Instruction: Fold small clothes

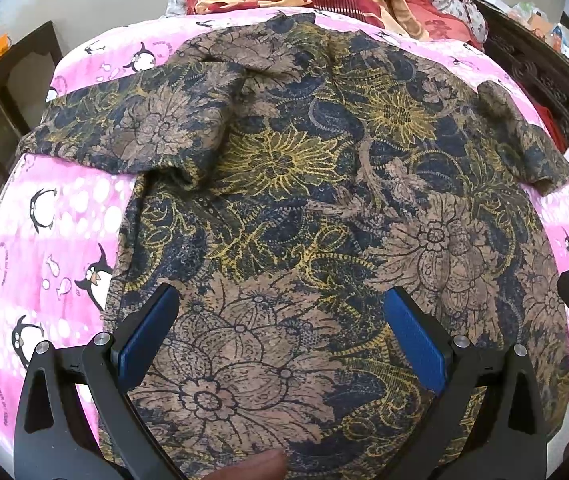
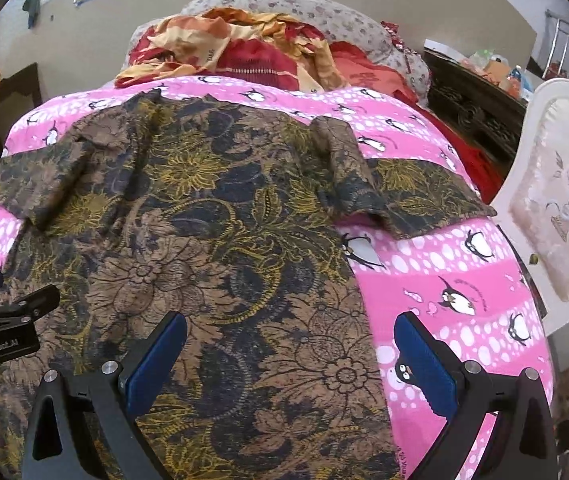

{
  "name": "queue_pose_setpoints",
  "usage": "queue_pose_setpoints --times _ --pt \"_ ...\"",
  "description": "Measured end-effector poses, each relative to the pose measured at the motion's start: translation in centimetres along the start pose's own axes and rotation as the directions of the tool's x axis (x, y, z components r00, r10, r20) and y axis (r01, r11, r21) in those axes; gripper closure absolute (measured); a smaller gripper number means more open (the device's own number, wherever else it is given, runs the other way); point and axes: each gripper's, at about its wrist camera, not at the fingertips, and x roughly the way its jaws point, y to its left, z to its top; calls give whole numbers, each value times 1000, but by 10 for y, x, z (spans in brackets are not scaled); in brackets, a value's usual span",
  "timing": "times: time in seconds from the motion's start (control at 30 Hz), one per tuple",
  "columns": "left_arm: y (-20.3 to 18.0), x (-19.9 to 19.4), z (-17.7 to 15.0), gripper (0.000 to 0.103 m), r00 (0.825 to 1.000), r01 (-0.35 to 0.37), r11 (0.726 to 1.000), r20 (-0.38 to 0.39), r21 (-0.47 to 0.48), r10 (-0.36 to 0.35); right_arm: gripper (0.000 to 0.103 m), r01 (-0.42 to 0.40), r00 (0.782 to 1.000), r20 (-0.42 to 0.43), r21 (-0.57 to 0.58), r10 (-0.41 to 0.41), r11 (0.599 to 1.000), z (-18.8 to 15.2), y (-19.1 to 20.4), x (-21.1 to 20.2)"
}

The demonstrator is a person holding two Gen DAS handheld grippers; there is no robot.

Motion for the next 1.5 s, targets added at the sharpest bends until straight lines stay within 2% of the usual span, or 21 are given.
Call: queue_pose_setpoints --times 0.43,0.77,0.9,1.0,1.1,1.5 --pt "-3 2 -3 0 1000 -5 1000 -8 7 5 0 129 992 25 -79 -127 989 -5 9 0" --pt "-3 2 -4 0 1000 -20 1000 -6 7 20 0 73 997 9 -58 -73 996 -5 10 3" --pt "-5 -4 -6 0 999 -49 999 22 3 49 0 -26 996 87 9 25 1000 -4 5 -12" --pt "-5 -9 -7 0 995 -86 996 42 1 86 0 -43 987 153 8 42 999 -2 8 -24" --pt "-5 -11 -8 0 994 -97 995 52 -2 97 0 -68 987 149 8 66 998 -1 10 -25" --pt "-5 -15 -10 0 993 -96 995 73 -4 96 0 -83 985 153 12 80 996 -5 18 -27"
